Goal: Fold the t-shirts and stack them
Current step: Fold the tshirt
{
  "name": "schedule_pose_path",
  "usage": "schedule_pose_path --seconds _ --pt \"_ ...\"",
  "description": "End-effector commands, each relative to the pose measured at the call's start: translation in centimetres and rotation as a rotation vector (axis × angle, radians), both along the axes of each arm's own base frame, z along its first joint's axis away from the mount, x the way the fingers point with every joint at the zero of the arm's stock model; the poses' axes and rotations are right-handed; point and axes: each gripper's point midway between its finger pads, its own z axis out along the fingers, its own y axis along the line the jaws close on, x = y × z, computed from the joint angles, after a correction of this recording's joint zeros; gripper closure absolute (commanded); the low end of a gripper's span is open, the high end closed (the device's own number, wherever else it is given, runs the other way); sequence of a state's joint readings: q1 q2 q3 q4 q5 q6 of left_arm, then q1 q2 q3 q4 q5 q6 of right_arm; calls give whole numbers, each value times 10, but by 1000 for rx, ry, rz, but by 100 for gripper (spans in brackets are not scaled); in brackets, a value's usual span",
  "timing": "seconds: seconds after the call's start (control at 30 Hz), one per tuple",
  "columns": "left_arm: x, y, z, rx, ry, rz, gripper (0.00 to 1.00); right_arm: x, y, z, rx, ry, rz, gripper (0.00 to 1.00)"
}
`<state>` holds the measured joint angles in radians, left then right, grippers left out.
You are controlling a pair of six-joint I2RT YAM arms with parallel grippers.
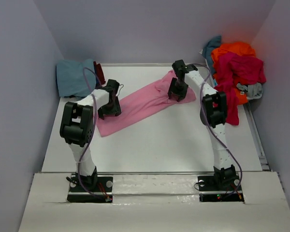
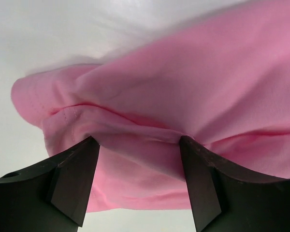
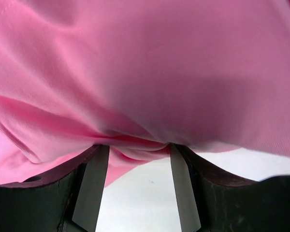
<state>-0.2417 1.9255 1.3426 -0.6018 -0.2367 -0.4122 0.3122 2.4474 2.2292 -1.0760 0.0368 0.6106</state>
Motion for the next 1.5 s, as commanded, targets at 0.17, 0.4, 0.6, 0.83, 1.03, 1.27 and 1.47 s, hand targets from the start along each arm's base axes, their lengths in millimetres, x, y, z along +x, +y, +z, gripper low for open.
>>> schedule_pose_path --seconds 0.17,0.4,0.6,0.83,1.03,1.27,1.47 --pt "-92 -44 13 -37 135 -171 22 36 -7 28 22 -117 -15 41" --pt "-143 -67 21 -13 199 -306 22 58 -3 49 26 -220 67 40" --pt "-178 -81 28 -40 218 -355 23 66 3 53 46 -246 102 40" --pt "-161 -88 46 -15 132 -351 21 49 -2 58 45 -226 85 41" --pt "-133 -102 45 13 107 -372 20 27 -19 68 -21 -208 88 41" --pt "-116 -114 41 23 107 -424 21 9 -32 81 -59 -208 59 41" --pt "-102 -117 36 57 99 -450 21 3 -36 84 -70 -198 29 41"
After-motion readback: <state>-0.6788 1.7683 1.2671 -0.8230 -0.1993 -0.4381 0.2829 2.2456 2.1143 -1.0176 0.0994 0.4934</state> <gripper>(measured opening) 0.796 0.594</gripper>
